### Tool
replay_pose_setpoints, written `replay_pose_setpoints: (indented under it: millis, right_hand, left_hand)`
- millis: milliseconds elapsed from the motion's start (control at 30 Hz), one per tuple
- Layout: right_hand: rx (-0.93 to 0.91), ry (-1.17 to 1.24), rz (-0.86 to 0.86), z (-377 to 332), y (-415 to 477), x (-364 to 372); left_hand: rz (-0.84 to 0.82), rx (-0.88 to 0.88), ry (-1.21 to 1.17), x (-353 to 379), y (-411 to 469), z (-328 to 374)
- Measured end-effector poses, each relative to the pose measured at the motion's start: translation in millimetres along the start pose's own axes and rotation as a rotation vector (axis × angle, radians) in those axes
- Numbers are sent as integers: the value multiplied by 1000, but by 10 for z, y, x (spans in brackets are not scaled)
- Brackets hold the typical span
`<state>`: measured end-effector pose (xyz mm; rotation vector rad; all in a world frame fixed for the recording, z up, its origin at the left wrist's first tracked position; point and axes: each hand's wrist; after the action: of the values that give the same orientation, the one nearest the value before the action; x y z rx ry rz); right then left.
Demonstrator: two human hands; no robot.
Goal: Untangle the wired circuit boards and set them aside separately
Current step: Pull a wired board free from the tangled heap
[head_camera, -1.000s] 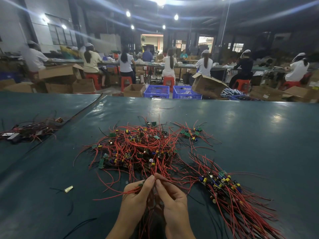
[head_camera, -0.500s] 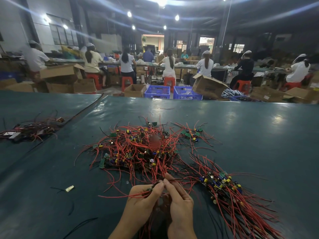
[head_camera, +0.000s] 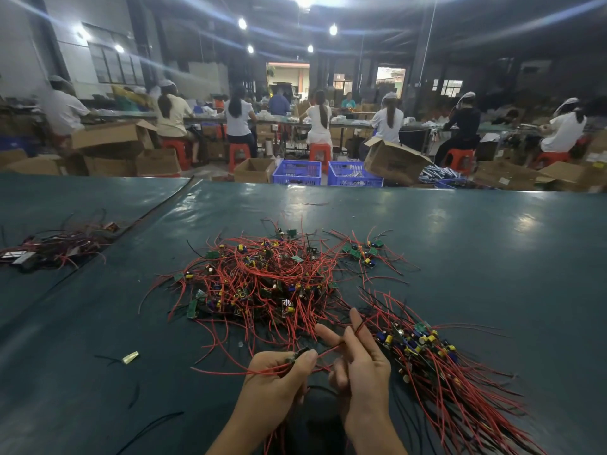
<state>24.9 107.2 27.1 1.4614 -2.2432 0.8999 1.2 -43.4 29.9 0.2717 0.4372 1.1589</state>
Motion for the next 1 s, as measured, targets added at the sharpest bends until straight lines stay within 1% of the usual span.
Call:
replay_pose_setpoints:
  millis: [33,67,100,167,233,333,467,567,667,767,867,933,1000]
  right_hand:
    - [-4,-4,-3,-11,12,-17]
    - [-8,-11,-3,-21,25,-37]
    - [-13,-19,-2,-29,35,-55]
    - [-23,-31,-2,-45,48,-77]
    - [-33,-34,4,-66,57,-86]
    - [-50,-12,9,-105,83,-117]
    - [-47,-17,-10,-141,81,-135]
    - [9,21,5,-149,93,-125]
    - [101,52,21,-160,99,-133]
    - [141,-37,-21,-128,54,-99]
    - [212,-147,-84,-52,-18,-8]
    - [221,-197,-60,6,-48,41]
    - [213,-239,8,55,-55,58]
  left_hand:
    - [15,-21,42,208,-51,-10]
    - [4,-41,0,272,-90,10]
    - [32,-59,-1,344,-93,5]
    - [66,-32,14,267,-61,-63]
    - [76,-50,-10,257,-69,-26]
    - [75,-17,5,290,-86,-44]
    - [60,-26,8,288,-91,-47]
    - [78,-32,-4,307,-88,-34]
    - [176,-40,-24,259,-75,-10]
    - [278,-39,5,200,-57,-21]
    - [368,-75,-59,199,-50,-4]
    - [360,-126,-8,208,-74,-7]
    - [318,-184,52,222,-104,-34]
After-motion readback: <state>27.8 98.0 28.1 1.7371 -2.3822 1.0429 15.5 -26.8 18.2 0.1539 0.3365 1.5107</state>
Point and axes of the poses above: each hand's wrist, its own y-axis towards the middle knuckle, its own x-axis out of the palm, z = x × y, and after that the axes turned 11 degrees about x, right-handed
